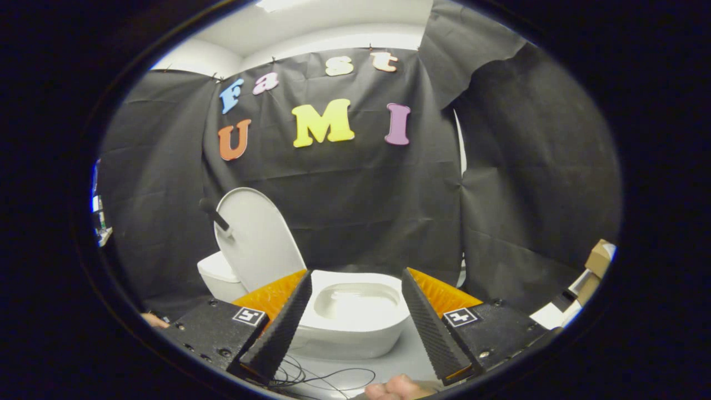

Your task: Open the toilet lid.

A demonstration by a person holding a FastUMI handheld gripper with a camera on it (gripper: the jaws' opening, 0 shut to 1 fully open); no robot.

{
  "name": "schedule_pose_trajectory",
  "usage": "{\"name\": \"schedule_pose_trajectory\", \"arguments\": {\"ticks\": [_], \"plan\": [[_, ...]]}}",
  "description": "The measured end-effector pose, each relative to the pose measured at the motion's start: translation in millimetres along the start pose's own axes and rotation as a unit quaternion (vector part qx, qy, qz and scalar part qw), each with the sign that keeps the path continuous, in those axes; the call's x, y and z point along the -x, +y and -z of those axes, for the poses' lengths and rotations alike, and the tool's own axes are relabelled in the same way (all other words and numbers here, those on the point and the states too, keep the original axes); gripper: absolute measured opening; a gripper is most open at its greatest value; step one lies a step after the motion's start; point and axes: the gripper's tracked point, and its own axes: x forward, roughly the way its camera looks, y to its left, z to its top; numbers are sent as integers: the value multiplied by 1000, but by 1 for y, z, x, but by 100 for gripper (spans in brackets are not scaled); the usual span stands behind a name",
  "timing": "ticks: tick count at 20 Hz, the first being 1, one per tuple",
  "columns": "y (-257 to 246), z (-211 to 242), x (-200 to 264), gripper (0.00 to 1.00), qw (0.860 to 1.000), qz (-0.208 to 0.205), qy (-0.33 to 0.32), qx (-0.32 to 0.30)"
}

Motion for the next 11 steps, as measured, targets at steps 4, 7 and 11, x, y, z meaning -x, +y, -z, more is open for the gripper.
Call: {"name": "schedule_pose_trajectory", "arguments": {"ticks": [4,7,11], "plan": [[-12,-3,0,100,1000,11,-12,-7],[-11,-5,0,100,1000,14,-17,-6],[-18,1,-1,100,1000,19,-18,-12]]}}
